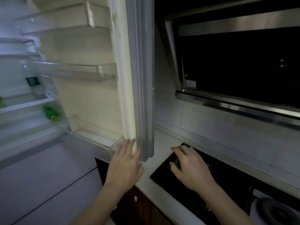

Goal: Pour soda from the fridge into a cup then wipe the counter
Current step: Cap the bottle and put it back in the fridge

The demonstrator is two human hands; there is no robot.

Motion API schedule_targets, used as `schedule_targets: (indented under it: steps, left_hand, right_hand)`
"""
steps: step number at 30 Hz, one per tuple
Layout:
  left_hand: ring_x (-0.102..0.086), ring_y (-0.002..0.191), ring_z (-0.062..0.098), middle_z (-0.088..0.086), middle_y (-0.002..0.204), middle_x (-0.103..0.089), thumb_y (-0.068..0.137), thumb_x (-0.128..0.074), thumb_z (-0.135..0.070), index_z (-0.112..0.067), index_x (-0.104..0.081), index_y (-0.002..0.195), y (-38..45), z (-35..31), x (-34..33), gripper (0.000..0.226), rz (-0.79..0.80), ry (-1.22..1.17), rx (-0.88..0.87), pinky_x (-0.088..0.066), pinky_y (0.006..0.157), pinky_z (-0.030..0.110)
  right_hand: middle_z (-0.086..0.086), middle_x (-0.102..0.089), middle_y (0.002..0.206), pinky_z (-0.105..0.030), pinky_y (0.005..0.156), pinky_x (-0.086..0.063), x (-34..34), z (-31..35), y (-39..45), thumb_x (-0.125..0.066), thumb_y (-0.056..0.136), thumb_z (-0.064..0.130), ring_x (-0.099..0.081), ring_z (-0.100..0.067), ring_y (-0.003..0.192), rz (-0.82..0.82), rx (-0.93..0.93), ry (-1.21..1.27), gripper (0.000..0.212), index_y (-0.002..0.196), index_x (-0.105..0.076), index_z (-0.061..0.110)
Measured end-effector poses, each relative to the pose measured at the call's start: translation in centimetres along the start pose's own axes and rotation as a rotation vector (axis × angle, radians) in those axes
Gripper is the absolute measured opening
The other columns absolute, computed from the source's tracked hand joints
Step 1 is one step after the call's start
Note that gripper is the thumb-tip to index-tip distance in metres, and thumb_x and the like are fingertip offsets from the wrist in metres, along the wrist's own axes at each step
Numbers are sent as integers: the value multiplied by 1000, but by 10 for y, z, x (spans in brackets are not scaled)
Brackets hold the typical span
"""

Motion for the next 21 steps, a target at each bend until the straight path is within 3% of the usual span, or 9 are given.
schedule_targets:
  steps: [3,5,10,12,16,21]
  left_hand:
    - [-33,144,41,29,155,-30,78,-68,-40,-2,-42,147,-12,22,-19,83,131,109,32,-38,111,54]
    - [-18,150,37,25,161,-14,84,-62,-45,2,-25,152,-20,30,-31,91,181,203,4,-28,117,53]
    - [24,148,32,22,158,30,98,-34,-38,2,19,151,-23,36,-31,84,225,329,43,3,121,54]
    - [34,145,32,21,153,40,99,-26,-32,4,29,146,-26,34,-28,81,253,353,64,10,120,53]
    - [27,148,31,21,158,30,95,-35,-29,5,18,150,-39,40,-26,84,204,357,111,13,120,53]
    - [4,153,33,21,164,8,86,-41,-25,7,-9,153,-73,58,-19,81,247,349,144,-4,122,56]
  right_hand:
    - [-3,-58,124,-35,95,-46,-10,-1,12,-52,89,40,-54,-25,107,14,10,16,51,135,-52,18]
    - [-3,-59,124,-36,94,-47,-17,5,20,-53,90,38,-54,-24,106,19,15,45,49,135,-52,18]
    - [-2,-57,126,-36,92,-48,-33,20,40,-52,91,38,-53,-23,108,51,69,73,50,137,-50,19]
    - [-2,-57,126,-36,91,-48,-37,24,47,-53,91,37,-53,-23,108,47,79,91,49,136,-51,19]
    - [0,-56,127,-34,91,-47,-43,34,53,-53,92,35,-52,-21,108,50,134,115,48,137,-50,20]
    - [-3,-60,121,-34,90,-48,-40,45,56,-57,91,29,-56,-22,102,-4,192,143,48,136,-52,15]
Point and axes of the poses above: each hand's wrist, its own y-axis towards the middle knuckle, its own x-axis out of the back of the hand, z = x × y, the point moved 3 cm from there along y, towards the middle knuckle
